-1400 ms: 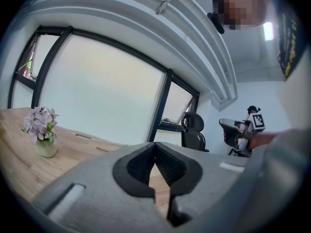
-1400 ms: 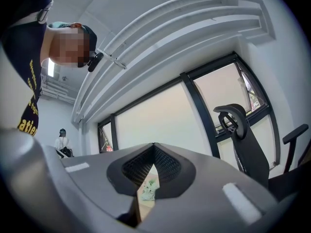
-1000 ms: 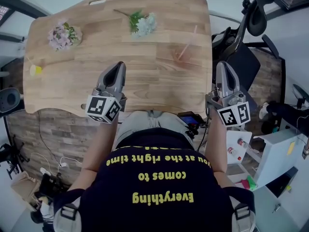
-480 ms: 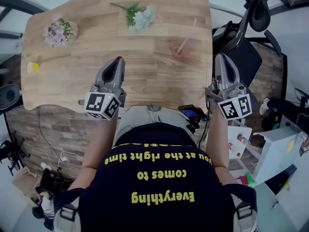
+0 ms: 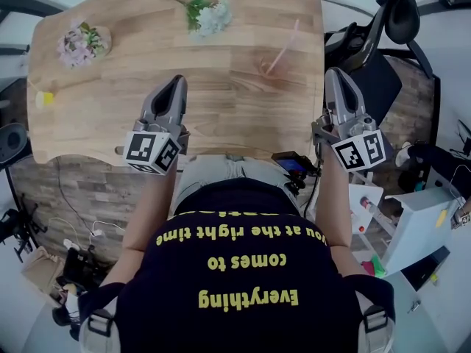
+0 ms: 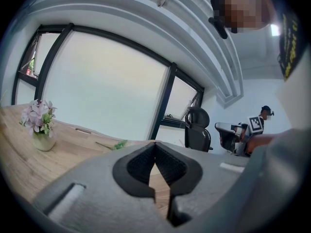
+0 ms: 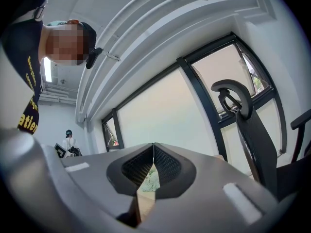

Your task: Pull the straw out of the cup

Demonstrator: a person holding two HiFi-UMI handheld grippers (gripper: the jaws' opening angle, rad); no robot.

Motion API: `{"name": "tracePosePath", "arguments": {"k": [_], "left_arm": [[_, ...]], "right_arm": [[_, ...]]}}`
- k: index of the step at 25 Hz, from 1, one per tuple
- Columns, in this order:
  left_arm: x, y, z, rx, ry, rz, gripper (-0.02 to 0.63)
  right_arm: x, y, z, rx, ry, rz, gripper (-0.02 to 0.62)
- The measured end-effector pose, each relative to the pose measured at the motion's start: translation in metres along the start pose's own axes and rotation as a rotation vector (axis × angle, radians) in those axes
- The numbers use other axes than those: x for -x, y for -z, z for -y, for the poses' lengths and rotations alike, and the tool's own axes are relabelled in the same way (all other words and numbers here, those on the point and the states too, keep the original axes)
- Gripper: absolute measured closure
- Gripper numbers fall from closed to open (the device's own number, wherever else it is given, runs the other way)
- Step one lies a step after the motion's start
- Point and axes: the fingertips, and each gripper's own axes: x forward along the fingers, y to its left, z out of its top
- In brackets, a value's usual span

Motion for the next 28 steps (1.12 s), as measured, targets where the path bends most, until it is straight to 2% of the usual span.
{"name": "tracePosePath", "arguments": {"k": [16,28], "left_arm": [[-0.034,-0.002,0.002,-0.012,0.004,-0.023,0.604],[-0.037,-0.002,-0.015,-0.011,-0.043,-0.031,0.604]], "right_arm": [[-0.025,0.023,0.025,-0.024,-0.034,-0.076,0.557],[-0.062,0.077,0.042,-0.049,-0.063,-0.187,0.499]]}}
